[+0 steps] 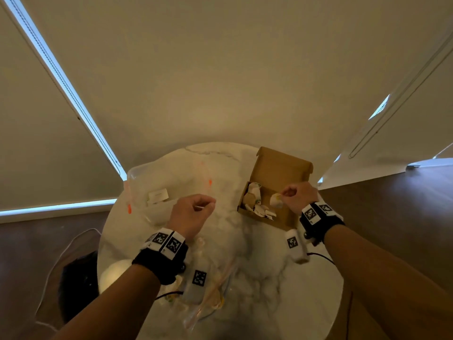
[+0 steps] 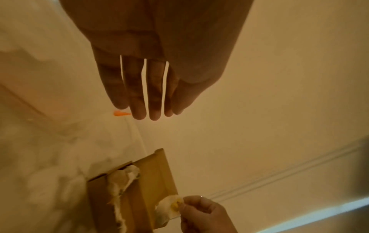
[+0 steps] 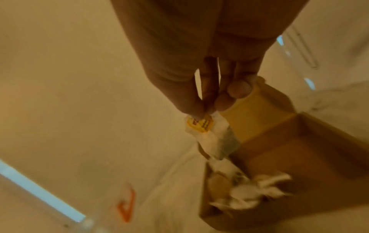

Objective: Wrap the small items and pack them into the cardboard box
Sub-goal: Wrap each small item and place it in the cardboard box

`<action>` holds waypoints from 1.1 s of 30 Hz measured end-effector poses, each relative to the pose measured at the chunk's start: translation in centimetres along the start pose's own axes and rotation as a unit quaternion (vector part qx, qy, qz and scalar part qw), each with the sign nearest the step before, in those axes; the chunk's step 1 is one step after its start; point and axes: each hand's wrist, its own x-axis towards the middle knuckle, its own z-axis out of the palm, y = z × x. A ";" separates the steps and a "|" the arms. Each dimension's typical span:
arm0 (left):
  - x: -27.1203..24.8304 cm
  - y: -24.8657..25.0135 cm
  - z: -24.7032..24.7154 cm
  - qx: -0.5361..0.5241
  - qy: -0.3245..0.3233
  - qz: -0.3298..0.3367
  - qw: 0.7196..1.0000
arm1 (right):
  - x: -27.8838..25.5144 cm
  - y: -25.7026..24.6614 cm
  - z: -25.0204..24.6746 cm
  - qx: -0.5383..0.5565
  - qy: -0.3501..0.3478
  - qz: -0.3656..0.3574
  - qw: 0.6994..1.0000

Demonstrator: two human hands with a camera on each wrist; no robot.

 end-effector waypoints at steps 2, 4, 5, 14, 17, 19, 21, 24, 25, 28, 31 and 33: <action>-0.5 -2.1 -0.3 0.001 0.000 -0.012 1.000 | 1.0 1.2 1.9 -0.025 -0.003 0.033 0.999; -1.0 -3.6 -0.6 0.003 0.002 -0.022 1.000 | 2.1 1.7 3.7 -0.030 0.007 0.055 0.998; -1.2 -4.2 -0.8 0.000 0.004 -0.027 1.000 | 2.6 1.7 4.5 -0.020 0.017 0.061 0.998; -2.6 -6.7 -2.1 -0.003 -0.003 -0.052 0.999 | 2.9 2.1 7.4 -0.110 -0.087 0.027 0.990; -3.6 -6.5 -2.3 0.062 -0.023 -0.049 0.997 | 1.3 2.0 6.9 -0.086 -0.080 0.008 0.993; -5.1 -6.4 -1.7 0.144 -0.072 -0.029 0.986 | -1.0 2.1 7.5 -0.051 -0.101 -0.033 0.993; -7.3 -6.8 -0.4 0.225 -0.157 -0.010 0.962 | -3.7 2.4 8.5 -0.038 -0.173 -0.062 0.982; -10.7 -7.9 1.9 0.348 -0.239 0.035 0.906 | -7.5 2.8 10.1 -0.061 -0.238 -0.120 0.962; -11.6 -8.2 2.5 0.378 -0.251 0.053 0.889 | -8.7 2.9 10.7 -0.072 -0.247 -0.137 0.956; -12.9 -9.2 3.3 0.411 -0.242 0.096 0.874 | -11.5 3.0 12.5 -0.073 -0.266 -0.179 0.945; -12.9 -9.7 3.0 0.385 -0.209 0.083 0.895 | -13.4 2.9 13.9 -0.049 -0.276 -0.206 0.937; -12.6 -9.7 2.6 0.362 -0.199 0.063 0.908 | -14.1 2.6 14.6 -0.041 -0.280 -0.224 0.933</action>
